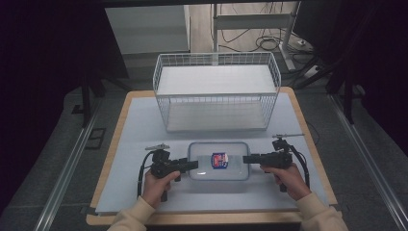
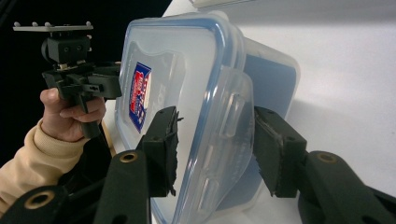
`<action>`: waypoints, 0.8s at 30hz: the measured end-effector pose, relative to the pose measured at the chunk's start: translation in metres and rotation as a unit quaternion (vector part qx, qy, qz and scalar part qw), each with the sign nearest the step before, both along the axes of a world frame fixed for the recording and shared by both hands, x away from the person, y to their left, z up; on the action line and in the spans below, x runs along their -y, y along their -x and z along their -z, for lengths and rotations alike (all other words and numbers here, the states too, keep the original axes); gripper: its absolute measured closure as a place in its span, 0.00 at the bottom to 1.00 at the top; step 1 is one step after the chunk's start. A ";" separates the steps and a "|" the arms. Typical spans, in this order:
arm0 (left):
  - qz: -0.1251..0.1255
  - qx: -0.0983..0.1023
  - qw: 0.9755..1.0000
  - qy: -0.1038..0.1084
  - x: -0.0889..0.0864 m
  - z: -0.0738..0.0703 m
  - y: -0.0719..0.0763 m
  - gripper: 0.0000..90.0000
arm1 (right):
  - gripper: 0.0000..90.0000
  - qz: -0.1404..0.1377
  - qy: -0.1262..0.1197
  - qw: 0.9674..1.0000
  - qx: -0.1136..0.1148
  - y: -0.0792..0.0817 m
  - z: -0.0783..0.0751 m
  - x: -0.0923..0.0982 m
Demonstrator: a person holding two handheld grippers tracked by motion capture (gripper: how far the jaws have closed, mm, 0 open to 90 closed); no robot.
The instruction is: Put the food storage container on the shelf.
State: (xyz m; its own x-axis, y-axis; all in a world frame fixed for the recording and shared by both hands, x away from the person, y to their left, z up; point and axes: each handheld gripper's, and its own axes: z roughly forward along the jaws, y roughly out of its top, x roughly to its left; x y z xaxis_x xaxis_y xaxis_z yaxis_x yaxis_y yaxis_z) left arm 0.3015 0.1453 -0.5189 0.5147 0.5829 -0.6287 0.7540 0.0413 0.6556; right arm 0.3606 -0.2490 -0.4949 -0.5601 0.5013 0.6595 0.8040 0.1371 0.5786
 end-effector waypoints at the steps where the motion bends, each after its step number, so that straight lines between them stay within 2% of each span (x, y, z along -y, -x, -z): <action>1: -0.001 0.003 1.000 -0.002 0.000 0.000 0.001 0.48 | 0.59 0.000 0.000 1.000 0.006 0.001 0.000 0.000; 7: -0.009 0.006 1.000 -0.004 0.002 -0.001 0.006 0.49 | 0.59 0.001 0.004 1.000 0.021 0.007 -0.002 0.000; 10: -0.010 0.008 1.000 -0.007 0.002 -0.003 0.008 0.50 | 0.59 -0.005 0.010 0.999 0.036 0.008 -0.003 -0.001; 17: -0.023 0.006 1.000 -0.001 0.001 -0.005 0.011 0.53 | 0.60 0.004 0.000 0.999 0.036 0.010 -0.003 -0.001; 20: -0.030 0.016 0.999 -0.013 0.004 -0.008 0.013 0.53 | 0.60 0.005 0.003 0.999 0.043 0.011 -0.006 -0.002; 24: -0.033 0.020 0.999 -0.017 0.005 -0.010 0.013 0.53 | 0.60 0.006 0.002 0.999 0.045 0.010 -0.007 -0.002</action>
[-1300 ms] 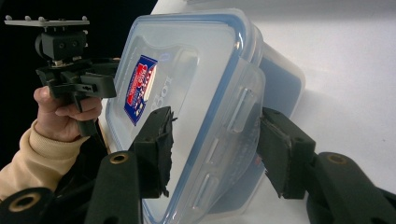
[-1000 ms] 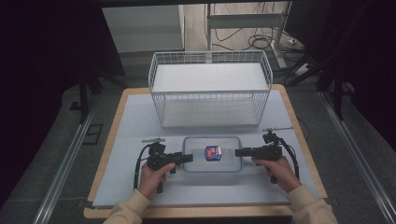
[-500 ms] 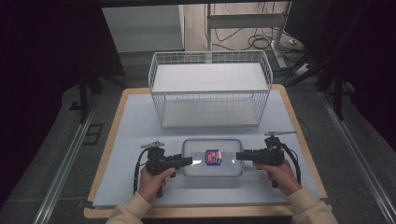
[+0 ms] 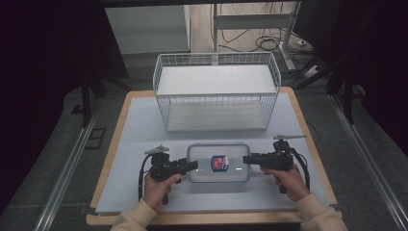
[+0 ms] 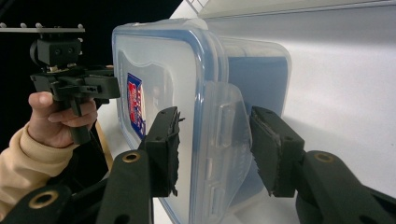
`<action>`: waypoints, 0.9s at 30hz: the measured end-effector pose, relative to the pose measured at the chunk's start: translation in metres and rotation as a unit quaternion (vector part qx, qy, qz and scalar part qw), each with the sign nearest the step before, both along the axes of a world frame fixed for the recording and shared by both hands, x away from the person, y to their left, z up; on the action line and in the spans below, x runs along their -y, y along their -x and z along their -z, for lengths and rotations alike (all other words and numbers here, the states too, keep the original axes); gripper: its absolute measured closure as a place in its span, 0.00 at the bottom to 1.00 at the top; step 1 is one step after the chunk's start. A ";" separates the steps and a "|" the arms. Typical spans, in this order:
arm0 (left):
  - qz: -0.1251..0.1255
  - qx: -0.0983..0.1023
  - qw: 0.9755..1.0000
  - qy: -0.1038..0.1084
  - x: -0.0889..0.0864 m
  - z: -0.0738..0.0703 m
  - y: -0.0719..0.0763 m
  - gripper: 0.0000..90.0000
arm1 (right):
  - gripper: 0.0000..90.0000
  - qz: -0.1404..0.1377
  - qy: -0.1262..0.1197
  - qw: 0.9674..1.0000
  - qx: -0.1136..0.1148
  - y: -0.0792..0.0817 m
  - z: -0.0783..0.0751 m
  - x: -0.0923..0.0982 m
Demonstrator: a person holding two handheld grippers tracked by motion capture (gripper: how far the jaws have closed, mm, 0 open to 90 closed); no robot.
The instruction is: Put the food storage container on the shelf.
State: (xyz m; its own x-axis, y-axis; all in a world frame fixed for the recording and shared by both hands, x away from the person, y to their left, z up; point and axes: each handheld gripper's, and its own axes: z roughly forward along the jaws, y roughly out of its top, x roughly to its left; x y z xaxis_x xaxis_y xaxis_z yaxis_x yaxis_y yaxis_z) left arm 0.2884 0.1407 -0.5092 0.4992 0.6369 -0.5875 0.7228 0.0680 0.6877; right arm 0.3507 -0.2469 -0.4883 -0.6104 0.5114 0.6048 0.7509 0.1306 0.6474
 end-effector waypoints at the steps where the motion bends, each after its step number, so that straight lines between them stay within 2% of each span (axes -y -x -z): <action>1: -0.001 0.001 1.000 0.000 0.000 0.000 0.000 0.53 | 0.60 0.000 -0.001 1.000 0.000 0.000 0.000 0.000; 7: -0.004 0.011 1.000 0.000 0.001 -0.007 0.000 0.53 | 0.60 0.002 -0.008 1.000 0.005 0.000 -0.004 0.001; 10: -0.001 0.014 1.000 0.002 0.002 -0.010 -0.001 0.53 | 0.60 0.002 -0.006 1.000 0.015 0.000 -0.009 0.002; 14: 0.008 0.024 1.000 -0.005 0.002 -0.016 -0.003 0.53 | 0.60 0.002 -0.004 1.000 0.026 0.002 -0.015 0.003; 20: 0.011 0.027 1.000 0.001 0.001 -0.022 -0.006 0.53 | 0.60 0.003 -0.003 0.999 0.039 0.001 -0.024 0.003; 23: 0.003 0.026 1.000 0.009 -0.001 -0.025 -0.007 0.53 | 0.60 0.003 -0.001 0.999 0.046 0.000 -0.029 0.001; 27: 0.002 0.033 0.999 0.009 -0.002 -0.030 -0.008 0.53 | 0.60 0.002 0.001 0.999 0.051 -0.001 -0.036 -0.001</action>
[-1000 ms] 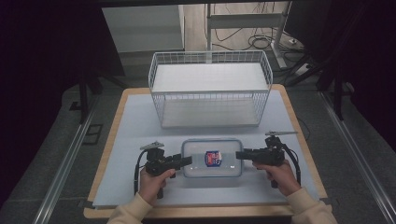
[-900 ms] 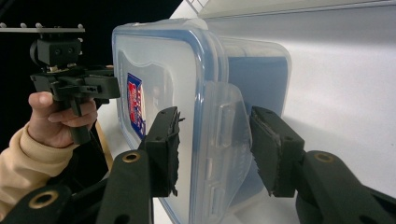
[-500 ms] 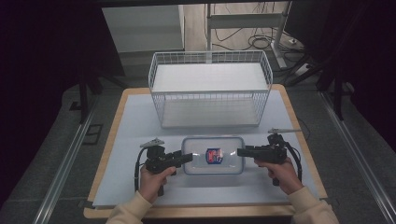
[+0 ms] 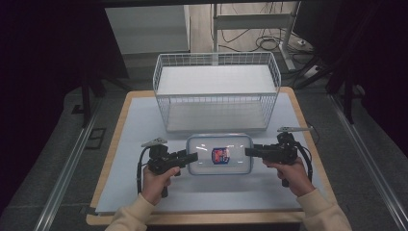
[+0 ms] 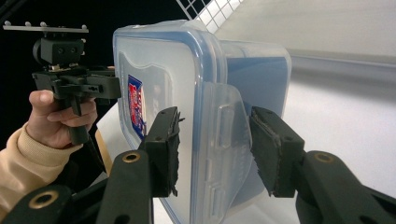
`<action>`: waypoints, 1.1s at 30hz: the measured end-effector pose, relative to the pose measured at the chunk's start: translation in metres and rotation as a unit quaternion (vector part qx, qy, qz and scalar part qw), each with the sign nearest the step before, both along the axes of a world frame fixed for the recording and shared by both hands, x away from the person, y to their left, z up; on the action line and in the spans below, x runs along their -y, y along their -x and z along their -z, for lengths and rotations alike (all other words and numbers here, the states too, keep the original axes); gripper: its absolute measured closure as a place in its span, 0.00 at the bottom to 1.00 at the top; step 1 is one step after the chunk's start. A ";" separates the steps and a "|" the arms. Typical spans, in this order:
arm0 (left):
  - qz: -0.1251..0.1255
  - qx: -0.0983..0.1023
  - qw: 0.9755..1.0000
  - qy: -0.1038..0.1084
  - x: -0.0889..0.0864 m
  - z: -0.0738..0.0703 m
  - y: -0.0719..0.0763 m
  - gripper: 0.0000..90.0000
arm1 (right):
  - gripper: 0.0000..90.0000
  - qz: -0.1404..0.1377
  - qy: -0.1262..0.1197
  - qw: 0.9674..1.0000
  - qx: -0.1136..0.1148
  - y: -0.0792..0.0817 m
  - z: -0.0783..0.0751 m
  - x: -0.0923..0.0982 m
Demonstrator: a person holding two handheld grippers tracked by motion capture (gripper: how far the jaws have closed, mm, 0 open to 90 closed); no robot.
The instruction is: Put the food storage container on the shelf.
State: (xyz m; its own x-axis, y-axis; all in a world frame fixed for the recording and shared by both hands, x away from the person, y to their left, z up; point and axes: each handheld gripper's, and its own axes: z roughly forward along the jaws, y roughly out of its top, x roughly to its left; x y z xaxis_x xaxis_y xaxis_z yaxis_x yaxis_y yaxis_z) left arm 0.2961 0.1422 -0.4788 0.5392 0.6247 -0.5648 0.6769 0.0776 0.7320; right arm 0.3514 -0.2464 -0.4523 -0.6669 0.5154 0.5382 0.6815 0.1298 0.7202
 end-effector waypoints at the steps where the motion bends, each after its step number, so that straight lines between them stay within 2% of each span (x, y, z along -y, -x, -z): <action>1: -0.001 0.001 1.000 0.001 0.000 -0.002 0.000 0.53 | 0.60 0.000 0.000 1.000 0.002 0.000 -0.002 0.000; 9: 0.002 0.020 1.000 -0.002 0.001 -0.025 -0.008 0.53 | 0.60 0.002 -0.002 1.000 0.024 -0.004 -0.024 0.001; 15: 0.008 0.041 0.999 -0.014 0.001 -0.045 -0.014 0.53 | 0.60 0.006 -0.008 0.999 0.042 -0.006 -0.040 0.001; 23: 0.013 0.057 0.998 -0.011 -0.001 -0.071 -0.026 0.54 | 0.60 0.011 -0.017 0.998 0.061 -0.014 -0.062 0.001; 26: 0.014 0.065 0.998 -0.010 -0.002 -0.079 -0.029 0.54 | 0.60 0.012 -0.017 0.997 0.072 -0.016 -0.071 0.001; 33: 0.014 0.074 0.997 -0.009 -0.002 -0.094 -0.037 0.54 | 0.60 0.015 -0.019 0.996 0.081 -0.022 -0.088 0.001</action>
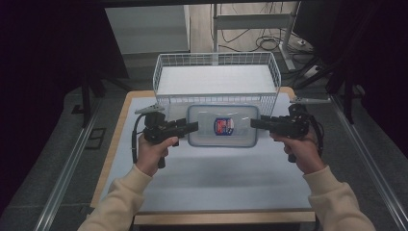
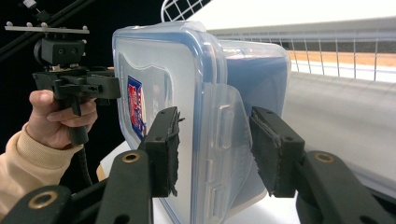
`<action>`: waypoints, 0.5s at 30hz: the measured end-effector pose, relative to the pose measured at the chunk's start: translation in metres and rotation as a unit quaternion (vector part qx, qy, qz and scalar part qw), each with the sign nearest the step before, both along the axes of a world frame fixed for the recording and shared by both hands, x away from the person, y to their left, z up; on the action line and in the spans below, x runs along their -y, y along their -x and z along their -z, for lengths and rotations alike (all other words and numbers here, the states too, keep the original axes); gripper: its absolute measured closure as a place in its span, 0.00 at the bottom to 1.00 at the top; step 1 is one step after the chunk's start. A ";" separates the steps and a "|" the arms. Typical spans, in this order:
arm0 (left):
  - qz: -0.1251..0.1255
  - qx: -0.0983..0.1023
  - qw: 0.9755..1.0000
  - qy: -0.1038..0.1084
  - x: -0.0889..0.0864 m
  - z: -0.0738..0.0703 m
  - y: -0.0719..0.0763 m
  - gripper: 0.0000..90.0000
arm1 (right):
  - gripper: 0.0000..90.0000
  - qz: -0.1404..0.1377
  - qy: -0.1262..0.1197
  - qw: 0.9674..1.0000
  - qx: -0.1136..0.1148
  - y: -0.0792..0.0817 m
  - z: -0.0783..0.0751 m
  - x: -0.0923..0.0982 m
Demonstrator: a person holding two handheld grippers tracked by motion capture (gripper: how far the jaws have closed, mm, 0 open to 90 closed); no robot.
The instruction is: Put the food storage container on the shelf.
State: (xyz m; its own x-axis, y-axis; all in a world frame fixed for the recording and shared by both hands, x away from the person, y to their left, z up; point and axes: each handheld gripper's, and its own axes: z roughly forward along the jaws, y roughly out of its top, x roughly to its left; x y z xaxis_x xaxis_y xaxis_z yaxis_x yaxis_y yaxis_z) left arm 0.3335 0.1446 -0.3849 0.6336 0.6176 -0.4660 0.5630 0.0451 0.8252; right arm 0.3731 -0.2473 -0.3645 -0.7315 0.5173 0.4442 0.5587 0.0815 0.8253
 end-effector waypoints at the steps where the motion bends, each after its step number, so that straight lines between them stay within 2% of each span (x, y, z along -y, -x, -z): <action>1: -0.001 0.003 1.000 -0.001 0.000 -0.003 -0.002 0.54 | 0.60 0.000 0.000 1.000 0.000 -0.001 -0.002 0.000; 15: -0.005 0.014 1.000 0.006 -0.002 -0.030 -0.020 0.54 | 0.60 0.004 -0.002 1.000 0.012 -0.019 -0.030 -0.003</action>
State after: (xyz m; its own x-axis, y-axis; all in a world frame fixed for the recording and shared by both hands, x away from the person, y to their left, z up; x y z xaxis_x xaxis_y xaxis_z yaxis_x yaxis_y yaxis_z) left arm 0.3540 0.1467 -0.3548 0.6402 0.6184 -0.4559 0.5396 0.0605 0.8398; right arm 0.3917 -0.2446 -0.3347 -0.7379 0.5208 0.4292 0.5400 0.0741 0.8384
